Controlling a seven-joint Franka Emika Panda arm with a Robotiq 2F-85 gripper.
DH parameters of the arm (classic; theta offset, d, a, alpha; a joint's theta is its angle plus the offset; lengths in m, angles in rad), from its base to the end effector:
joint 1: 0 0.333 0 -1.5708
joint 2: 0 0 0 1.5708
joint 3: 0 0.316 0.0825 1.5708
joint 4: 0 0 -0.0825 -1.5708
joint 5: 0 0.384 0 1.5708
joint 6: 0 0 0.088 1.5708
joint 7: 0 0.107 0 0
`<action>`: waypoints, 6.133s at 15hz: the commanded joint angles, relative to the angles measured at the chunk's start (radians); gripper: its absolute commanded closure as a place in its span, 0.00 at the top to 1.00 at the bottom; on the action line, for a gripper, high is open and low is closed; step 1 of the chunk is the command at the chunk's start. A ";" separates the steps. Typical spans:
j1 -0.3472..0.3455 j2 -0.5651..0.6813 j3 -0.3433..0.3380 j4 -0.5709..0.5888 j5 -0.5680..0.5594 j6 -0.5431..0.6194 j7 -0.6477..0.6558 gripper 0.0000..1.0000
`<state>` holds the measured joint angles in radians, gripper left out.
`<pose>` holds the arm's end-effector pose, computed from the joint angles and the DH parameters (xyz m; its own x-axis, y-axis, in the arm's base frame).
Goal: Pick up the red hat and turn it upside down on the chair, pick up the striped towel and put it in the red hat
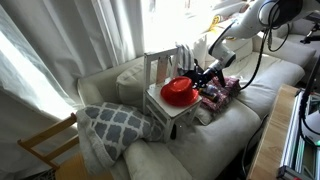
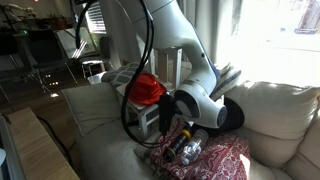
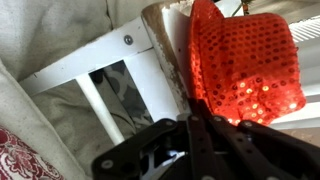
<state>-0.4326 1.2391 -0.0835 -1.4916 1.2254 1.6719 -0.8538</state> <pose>0.5322 -0.1964 -0.0699 0.9100 -0.2632 -0.3203 -0.3799 -0.2203 -0.8984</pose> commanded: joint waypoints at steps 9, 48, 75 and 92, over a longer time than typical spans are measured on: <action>0.152 -0.400 -0.057 -0.264 -0.177 0.071 -0.119 0.01; 0.689 -1.013 -0.083 -0.847 -1.553 1.057 0.598 0.01; 0.375 -0.851 0.415 -0.775 -1.241 1.132 0.345 0.94; 0.242 -1.049 0.225 -0.743 -1.116 0.907 -0.118 1.00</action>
<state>-0.2408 0.1921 0.1905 -2.2364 0.0934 2.5816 -0.9623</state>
